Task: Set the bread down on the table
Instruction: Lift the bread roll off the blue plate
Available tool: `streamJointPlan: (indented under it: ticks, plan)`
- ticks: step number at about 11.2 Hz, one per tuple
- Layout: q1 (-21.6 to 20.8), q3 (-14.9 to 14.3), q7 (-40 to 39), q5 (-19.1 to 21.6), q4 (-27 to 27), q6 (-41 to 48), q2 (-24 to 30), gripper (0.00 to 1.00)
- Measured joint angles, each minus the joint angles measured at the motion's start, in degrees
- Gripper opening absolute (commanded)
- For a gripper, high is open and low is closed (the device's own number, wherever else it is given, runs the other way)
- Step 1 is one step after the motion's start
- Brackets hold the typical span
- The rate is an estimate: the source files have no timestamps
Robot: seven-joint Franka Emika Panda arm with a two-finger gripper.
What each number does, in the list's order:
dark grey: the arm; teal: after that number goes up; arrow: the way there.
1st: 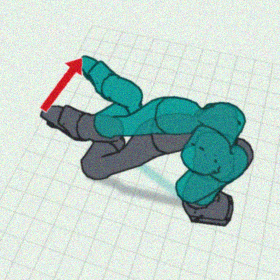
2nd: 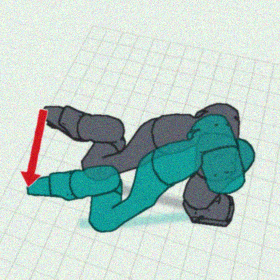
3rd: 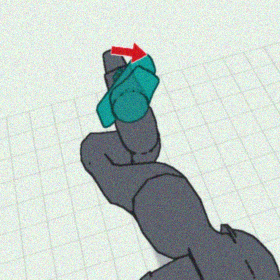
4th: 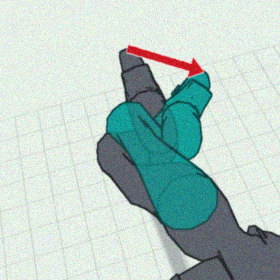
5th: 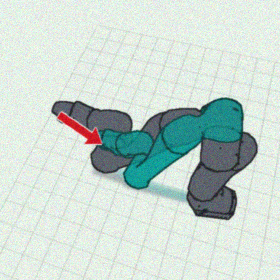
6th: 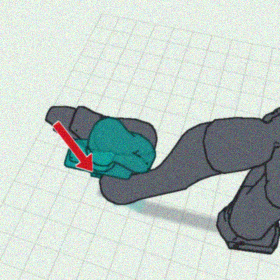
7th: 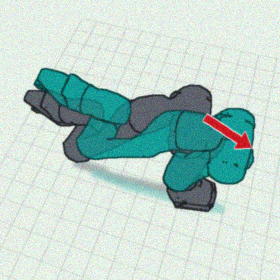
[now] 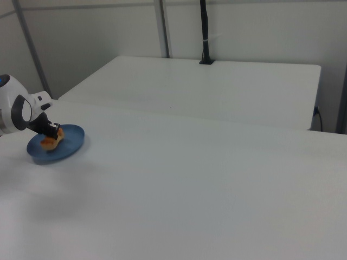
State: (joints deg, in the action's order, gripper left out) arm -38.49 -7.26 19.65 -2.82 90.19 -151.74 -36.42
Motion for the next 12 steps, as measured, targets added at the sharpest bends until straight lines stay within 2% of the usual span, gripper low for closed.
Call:
streamJointPlan:
  ticks: [3,8,12]
  plan:
    - [0.24,-0.34,0.08,0.00,-0.11,1.95,3.09,0.03]
    - [2.40,-0.51,0.08,0.00,-0.08,16.37,13.89,0.03]
    - [3.59,-0.56,0.15,0.00,0.16,22.68,16.06,0.03]
